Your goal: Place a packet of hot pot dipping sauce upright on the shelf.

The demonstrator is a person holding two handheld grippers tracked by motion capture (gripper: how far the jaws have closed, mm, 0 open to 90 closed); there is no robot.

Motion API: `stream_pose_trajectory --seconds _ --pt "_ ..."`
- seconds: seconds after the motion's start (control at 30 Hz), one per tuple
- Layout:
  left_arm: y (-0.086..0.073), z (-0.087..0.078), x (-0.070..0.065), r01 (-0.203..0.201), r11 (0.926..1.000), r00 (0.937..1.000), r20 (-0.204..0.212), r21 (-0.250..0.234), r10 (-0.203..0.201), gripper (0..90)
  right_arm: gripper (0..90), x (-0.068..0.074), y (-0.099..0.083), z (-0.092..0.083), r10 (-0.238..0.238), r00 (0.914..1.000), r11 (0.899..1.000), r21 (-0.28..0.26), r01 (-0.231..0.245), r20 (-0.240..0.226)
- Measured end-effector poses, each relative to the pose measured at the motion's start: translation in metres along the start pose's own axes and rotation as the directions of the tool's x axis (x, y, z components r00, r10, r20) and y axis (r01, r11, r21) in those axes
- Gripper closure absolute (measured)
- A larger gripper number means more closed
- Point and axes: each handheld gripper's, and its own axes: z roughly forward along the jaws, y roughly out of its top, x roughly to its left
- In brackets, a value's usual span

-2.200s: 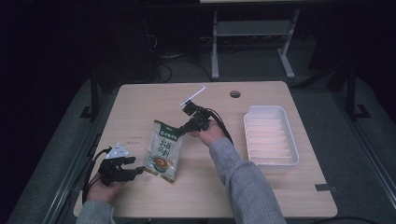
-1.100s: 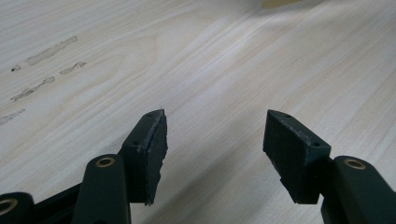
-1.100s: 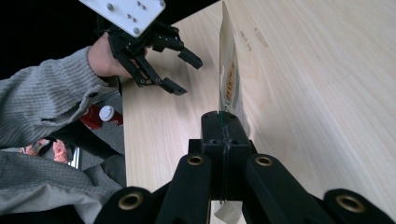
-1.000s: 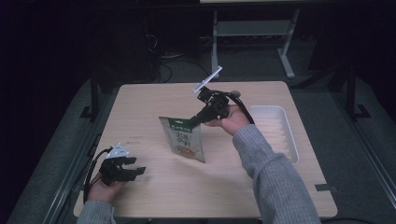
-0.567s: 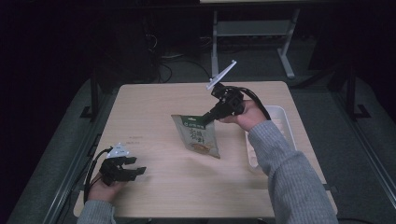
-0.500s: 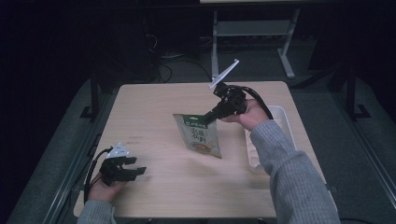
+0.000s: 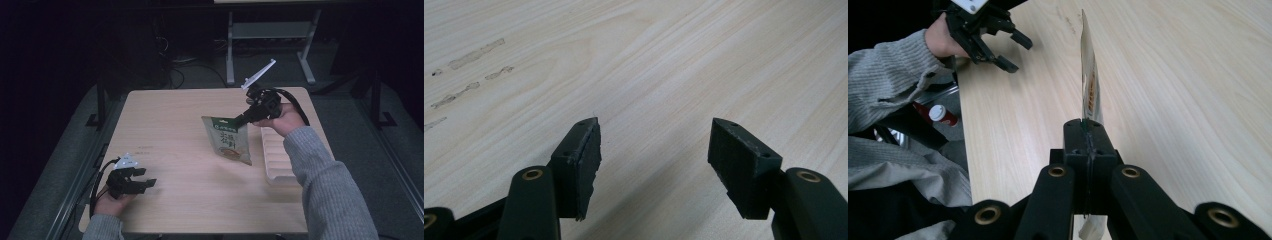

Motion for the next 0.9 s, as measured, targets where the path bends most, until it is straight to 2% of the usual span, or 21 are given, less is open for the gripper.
stream_pose_trajectory --seconds 0.2,0.9 --pt "0.001 0.001 -0.001 0.0 1.0 1.0 0.003 0.001 0.0 36.9 89.8 -0.001 -0.007 -0.017 0.003 0.9997 1.0 0.001 -0.003 0.026" --pt "0.001 0.001 0.0 0.008 1.0 0.9999 0.008 -0.001 -0.008 36.6 89.7 -0.009 -0.036 -0.056 0.026 0.9968 1.0 -0.017 -0.025 0.076"
